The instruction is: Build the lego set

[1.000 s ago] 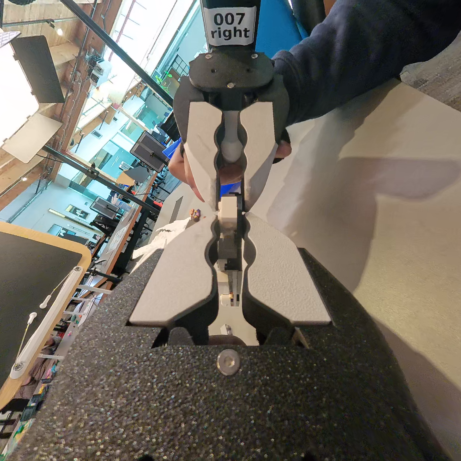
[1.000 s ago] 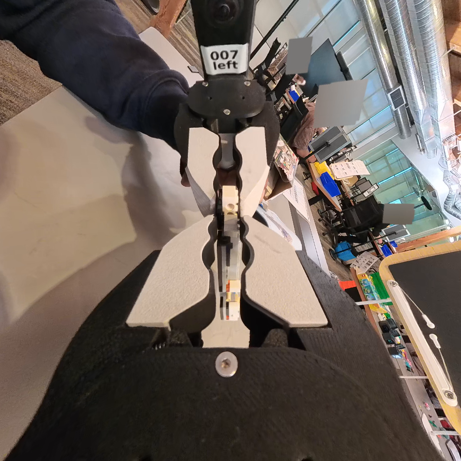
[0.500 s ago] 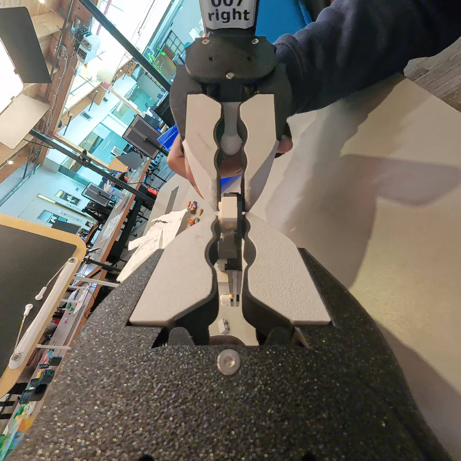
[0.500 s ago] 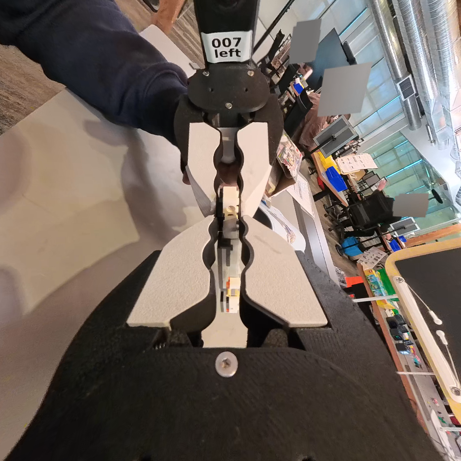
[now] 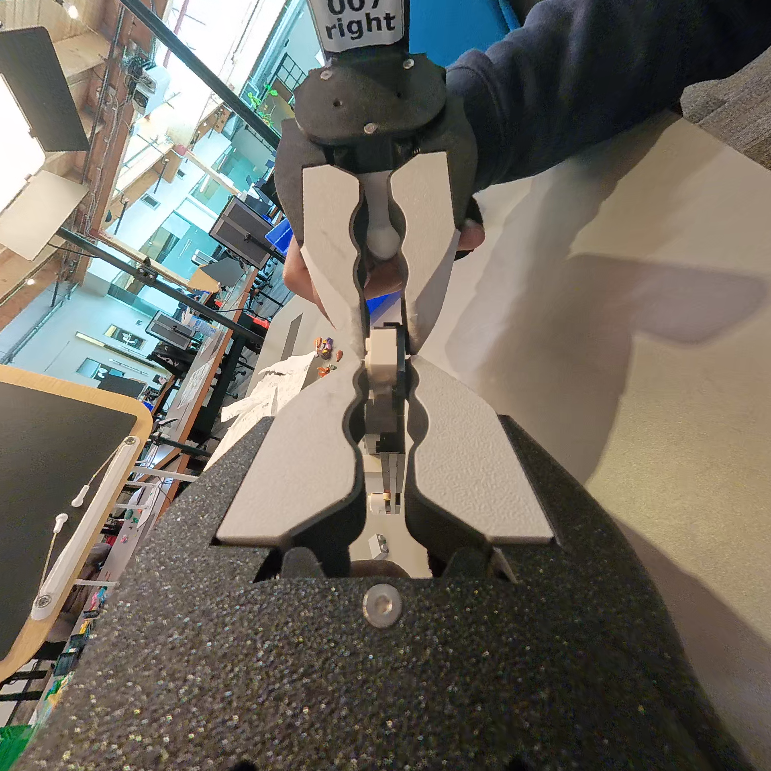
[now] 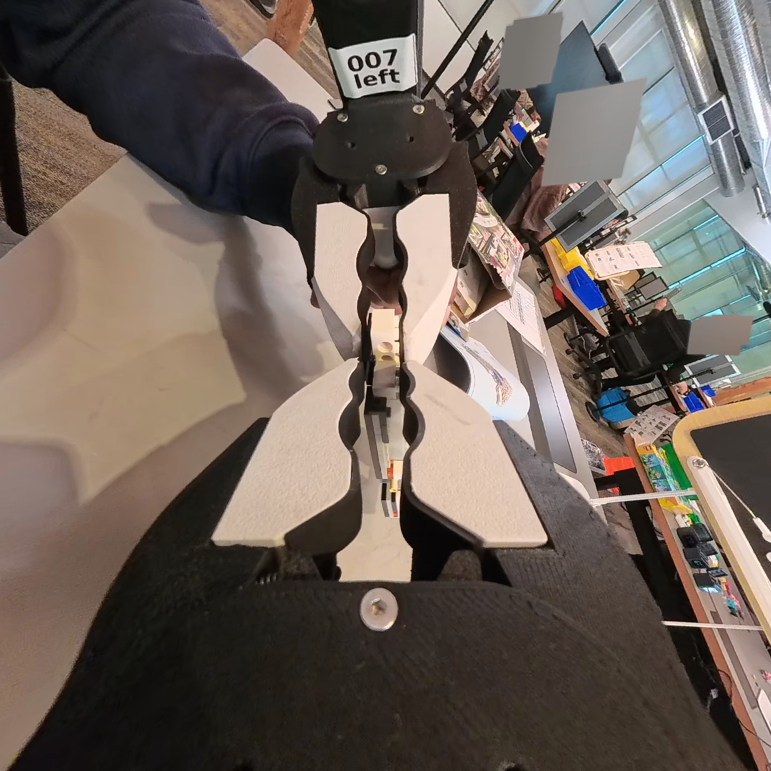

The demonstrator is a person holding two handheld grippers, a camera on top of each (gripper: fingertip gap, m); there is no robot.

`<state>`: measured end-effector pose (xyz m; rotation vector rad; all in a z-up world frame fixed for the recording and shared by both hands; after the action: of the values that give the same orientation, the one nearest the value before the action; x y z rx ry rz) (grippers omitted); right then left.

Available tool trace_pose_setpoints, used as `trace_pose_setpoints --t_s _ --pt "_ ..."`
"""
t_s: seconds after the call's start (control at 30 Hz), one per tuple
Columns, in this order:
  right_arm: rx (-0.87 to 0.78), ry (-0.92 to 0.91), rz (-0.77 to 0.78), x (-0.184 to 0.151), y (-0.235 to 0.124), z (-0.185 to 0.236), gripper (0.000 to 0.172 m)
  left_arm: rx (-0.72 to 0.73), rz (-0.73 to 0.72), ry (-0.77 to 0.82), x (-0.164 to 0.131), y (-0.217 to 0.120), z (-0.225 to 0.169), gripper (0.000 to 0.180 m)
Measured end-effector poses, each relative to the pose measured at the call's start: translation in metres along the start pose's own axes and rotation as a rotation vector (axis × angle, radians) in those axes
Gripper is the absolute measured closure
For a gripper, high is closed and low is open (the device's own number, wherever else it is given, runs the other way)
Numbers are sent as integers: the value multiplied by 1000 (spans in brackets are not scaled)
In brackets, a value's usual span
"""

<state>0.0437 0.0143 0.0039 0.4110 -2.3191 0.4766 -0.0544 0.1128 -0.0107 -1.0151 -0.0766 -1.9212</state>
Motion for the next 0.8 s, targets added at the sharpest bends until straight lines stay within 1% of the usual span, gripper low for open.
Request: trace_pose_setpoints --t_s 0.17,0.6,0.73,0.8 --pt "5 -22 13 1 0 1 156 -7 2 -1 0 1 -1 165" --pt "31 -8 13 -1 0 2 156 -17 7 5 0 3 -2 165" --pt "6 -37 19 -3 1 2 156 5 9 9 -3 4 -1 165" --pt "-19 -71 32 -6 3 2 155 32 34 37 -6 5 -1 165"
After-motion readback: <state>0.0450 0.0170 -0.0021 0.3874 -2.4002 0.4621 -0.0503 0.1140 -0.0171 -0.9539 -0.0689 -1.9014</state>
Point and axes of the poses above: each gripper's, where its closed fingertips meet, y out along the fingers, x out of its top, z = x × y across the jaws, the point moved 8 cm from there along -y, back along the fingers, and after that the axes turned 9 degrees about -x, right-handed, at the moved point
